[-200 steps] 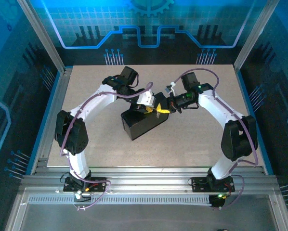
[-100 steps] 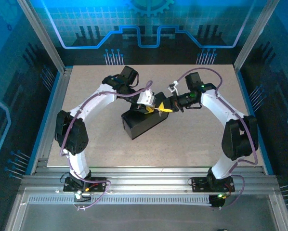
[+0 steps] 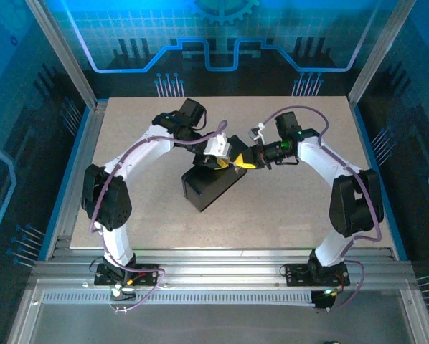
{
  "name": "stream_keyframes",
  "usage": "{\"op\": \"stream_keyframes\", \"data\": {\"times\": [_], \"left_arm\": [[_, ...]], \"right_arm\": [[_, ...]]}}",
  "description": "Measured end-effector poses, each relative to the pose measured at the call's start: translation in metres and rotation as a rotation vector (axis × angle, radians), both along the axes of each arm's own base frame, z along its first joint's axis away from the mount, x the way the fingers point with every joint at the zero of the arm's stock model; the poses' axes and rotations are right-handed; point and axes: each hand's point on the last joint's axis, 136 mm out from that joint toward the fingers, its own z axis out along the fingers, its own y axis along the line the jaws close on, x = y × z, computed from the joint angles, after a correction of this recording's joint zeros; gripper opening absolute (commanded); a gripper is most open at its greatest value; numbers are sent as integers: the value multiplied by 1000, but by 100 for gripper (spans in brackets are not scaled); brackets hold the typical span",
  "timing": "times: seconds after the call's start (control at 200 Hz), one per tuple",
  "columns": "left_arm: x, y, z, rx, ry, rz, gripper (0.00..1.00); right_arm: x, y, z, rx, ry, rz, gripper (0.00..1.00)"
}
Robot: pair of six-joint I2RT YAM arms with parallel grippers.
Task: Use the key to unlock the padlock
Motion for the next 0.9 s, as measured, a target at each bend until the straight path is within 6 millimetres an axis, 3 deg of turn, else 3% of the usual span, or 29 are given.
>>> {"op": "stream_keyframes", "data": {"times": [0.895], "left_arm": [[7, 3, -3, 16, -24, 21, 15]], "right_arm": [[8, 16, 5, -8, 24, -68, 0]]}}
